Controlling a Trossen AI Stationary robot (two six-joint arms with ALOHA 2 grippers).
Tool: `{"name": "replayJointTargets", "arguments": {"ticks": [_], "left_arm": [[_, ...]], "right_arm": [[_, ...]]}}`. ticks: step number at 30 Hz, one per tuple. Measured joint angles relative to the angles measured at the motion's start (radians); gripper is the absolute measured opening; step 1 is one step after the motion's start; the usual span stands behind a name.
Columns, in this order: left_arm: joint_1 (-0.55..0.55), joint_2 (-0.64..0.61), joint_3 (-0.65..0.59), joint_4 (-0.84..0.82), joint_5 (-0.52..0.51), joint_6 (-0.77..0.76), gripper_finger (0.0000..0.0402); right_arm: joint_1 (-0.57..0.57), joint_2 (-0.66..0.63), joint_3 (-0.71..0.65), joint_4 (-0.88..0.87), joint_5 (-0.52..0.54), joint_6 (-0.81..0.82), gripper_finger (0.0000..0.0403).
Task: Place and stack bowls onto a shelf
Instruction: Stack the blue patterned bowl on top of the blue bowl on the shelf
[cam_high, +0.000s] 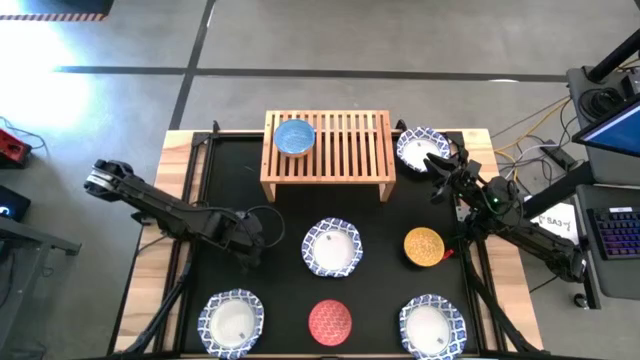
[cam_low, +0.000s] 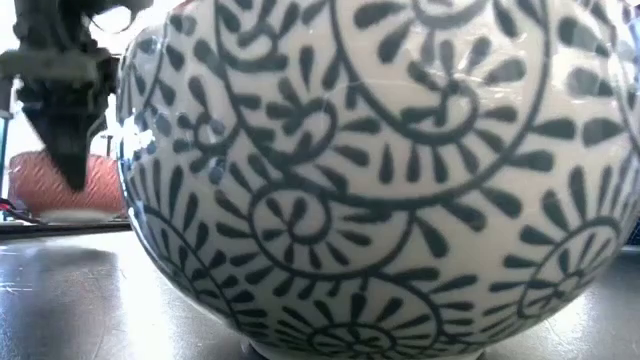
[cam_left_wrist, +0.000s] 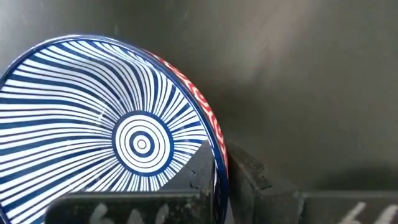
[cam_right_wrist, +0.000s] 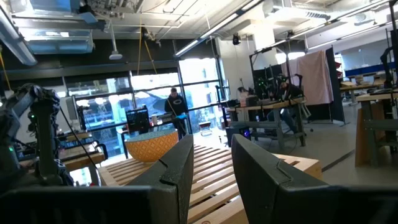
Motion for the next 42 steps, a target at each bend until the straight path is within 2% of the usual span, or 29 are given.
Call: {"name": "replayJointTargets", "arguments": {"ticks": [6,12,19,25,35,42], "left_arm": [[-0.001,0.000,0.187,-0.163,-0.111,0.040,0.0005],[0.000,-0.001,0.361,-0.277,-0.310,0.145,0.0005],[0.005,-0.001,0.385,-0.277,-0.581,0.281,0.0005],[0.014,-0.001,0.367,-0.201,-0.738,0.415,0.0005],[0.153,-0.004,0.367,-0.038,-0.759,0.714,0.0007],[0.254,-0.042,0.367,0.087,-0.687,0.911,0.0008]], "right_arm": [[0.000,0.000,0.000,0.000,0.000,0.000,0.0098],[0.000,0.000,0.000,0.000,0.000,0.000,0.0098],[0.000,0.000,0.000,0.000,0.000,0.000,0.0098],[0.000,0.000,0.000,0.000,0.000,0.000,0.0098],[0.000,0.000,0.000,0.000,0.000,0.000,0.0098],[0.000,0.000,0.000,0.000,0.000,0.000,0.0098]]}}
